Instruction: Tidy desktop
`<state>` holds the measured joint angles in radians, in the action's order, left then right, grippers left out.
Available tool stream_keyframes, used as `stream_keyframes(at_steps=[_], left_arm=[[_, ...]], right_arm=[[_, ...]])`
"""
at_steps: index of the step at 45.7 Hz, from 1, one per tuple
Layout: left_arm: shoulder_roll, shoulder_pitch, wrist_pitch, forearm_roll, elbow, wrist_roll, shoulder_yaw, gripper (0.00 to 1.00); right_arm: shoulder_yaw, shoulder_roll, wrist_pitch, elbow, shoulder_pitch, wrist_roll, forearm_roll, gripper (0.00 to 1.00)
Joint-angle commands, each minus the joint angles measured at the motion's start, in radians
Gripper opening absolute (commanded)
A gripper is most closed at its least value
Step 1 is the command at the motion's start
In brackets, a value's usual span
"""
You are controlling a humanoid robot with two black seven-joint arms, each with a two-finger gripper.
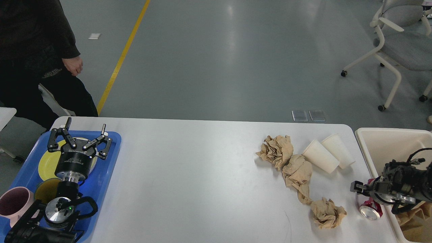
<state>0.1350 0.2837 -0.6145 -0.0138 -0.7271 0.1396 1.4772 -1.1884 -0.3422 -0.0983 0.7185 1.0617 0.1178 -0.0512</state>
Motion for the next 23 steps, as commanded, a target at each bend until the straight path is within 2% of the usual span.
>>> stream_keyframes(at_steps=[1,6,14,18,23], left_arm=[[0.000,0.000,-0.001,0.000,0.000,0.000,0.000,0.96],[0.000,0.000,-0.001,0.000,0.000,0.000,0.000,0.96],[0.000,0.000,0.001,0.000,0.000,0.000,0.000,0.96],[0.000,0.000,0.001,0.000,0.000,0.000,0.000,0.96],[0.000,0.000,-0.001,0.000,0.000,0.000,0.000,0.96]], right_arm=[[0.000,0.000,0.000,-0.001,-0.006,0.000,0.001,0.75],[0.001,0.000,0.000,-0.001,-0.011,0.000,0.001,0.67],[0.000,0.002,0.000,-0.001,-0.025,0.000,0.002,0.63],[0.001,0.002,0.000,-0.001,-0.028,0.000,0.002,0.48],[0.013,0.002,0.000,-0.001,-0.029,0.002,0.004,0.40]])
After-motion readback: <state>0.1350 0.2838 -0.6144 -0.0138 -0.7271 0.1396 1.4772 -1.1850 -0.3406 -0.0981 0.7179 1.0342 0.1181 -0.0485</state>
